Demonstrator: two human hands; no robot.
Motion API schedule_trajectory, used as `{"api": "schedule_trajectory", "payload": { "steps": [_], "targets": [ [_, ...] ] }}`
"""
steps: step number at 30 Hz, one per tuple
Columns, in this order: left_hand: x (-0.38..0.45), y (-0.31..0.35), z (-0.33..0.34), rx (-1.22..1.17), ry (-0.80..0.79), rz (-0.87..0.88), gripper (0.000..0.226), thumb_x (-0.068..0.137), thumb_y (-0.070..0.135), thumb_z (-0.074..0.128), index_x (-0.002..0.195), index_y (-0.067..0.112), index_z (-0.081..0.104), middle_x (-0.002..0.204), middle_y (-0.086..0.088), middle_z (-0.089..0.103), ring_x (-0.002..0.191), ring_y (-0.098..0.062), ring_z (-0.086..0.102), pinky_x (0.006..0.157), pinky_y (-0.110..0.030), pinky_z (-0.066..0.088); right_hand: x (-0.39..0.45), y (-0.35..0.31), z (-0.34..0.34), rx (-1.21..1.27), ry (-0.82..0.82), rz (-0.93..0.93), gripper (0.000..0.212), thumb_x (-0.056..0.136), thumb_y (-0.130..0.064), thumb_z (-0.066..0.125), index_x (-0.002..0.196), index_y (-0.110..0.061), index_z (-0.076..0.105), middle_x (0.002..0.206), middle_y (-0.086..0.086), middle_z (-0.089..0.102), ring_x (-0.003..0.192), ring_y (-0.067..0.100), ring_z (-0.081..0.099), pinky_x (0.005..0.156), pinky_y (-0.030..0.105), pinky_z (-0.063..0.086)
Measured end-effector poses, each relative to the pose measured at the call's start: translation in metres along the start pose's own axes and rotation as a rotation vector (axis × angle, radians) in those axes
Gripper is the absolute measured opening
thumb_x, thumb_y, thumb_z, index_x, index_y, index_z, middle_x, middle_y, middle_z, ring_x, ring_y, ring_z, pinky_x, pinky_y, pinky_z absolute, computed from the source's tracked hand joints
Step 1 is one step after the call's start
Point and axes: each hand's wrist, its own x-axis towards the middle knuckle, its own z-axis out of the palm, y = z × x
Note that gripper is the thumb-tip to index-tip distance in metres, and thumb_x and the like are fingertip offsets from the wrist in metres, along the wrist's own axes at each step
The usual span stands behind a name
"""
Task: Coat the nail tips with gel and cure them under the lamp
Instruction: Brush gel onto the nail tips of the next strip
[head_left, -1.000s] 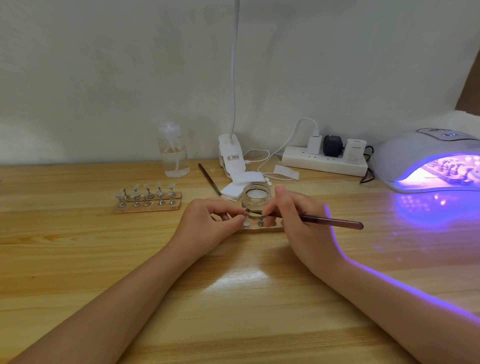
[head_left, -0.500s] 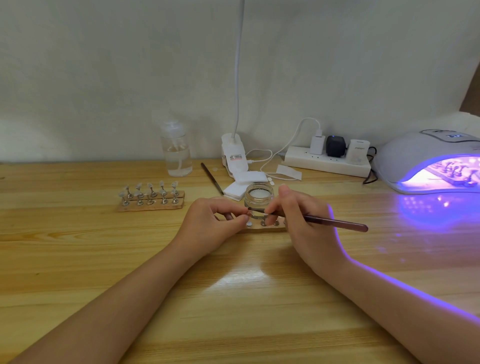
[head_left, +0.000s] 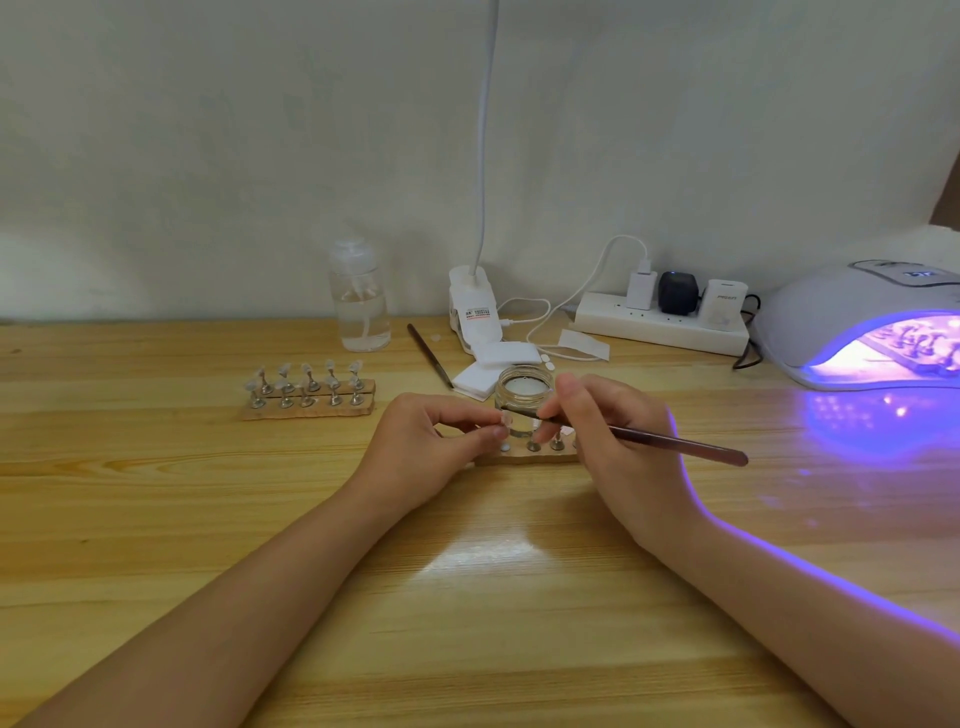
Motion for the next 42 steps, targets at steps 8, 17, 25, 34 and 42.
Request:
{"api": "schedule_trajectory", "payload": {
  "steps": [8,17,25,34,42],
  "targets": [
    [0.001,-0.003,0.000,0.013,0.020,-0.027,0.015,0.072,0.006,0.074,0.080,0.019,0.073,0.078,0.006,0.071,0.070,-0.003,0.065,0.057,-0.008,0.045,0.000,0.001,0.002,0.042,0.032,0.028,0.042,0.081,-0.039,0.047,0.065,-0.005,0.065,0.053,0.008,0.063,0.037,-0.001,0.048,0.043,0.005,0.034],
    [0.002,-0.002,0.000,0.038,0.040,-0.020,0.014,0.069,0.011,0.076,0.073,0.025,0.072,0.072,0.013,0.070,0.069,0.003,0.063,0.061,-0.007,0.045,-0.001,-0.001,0.000,0.086,0.086,-0.021,0.036,0.087,-0.033,0.054,0.062,-0.008,0.063,0.048,0.000,0.060,0.040,0.000,0.049,0.046,0.005,0.034],
    [0.003,-0.002,0.001,0.043,-0.029,-0.056,0.013,0.069,0.011,0.076,0.067,0.023,0.071,0.074,0.008,0.069,0.070,0.000,0.063,0.066,-0.007,0.046,0.004,0.000,-0.005,-0.074,0.203,-0.068,0.021,0.095,-0.025,0.045,0.080,-0.026,0.059,0.069,-0.012,0.067,0.049,0.003,0.048,0.047,0.012,0.039],
    [0.006,-0.004,0.001,0.068,-0.057,-0.074,0.017,0.069,0.014,0.077,0.062,0.027,0.069,0.068,0.012,0.067,0.067,0.006,0.060,0.063,-0.003,0.043,0.006,0.004,-0.006,-0.046,0.175,-0.130,0.025,0.090,-0.050,0.034,0.091,-0.033,0.054,0.070,-0.004,0.070,0.043,0.006,0.053,0.047,0.010,0.038],
    [0.006,-0.010,0.002,0.189,-0.086,-0.057,0.020,0.064,0.024,0.081,0.066,0.035,0.064,0.076,0.012,0.068,0.081,-0.006,0.062,0.077,-0.019,0.047,0.011,0.009,-0.020,-0.450,0.053,-0.298,0.021,0.087,-0.043,0.047,0.071,-0.033,0.055,0.061,-0.011,0.060,0.057,0.004,0.057,0.055,0.018,0.043]
  ]
}}
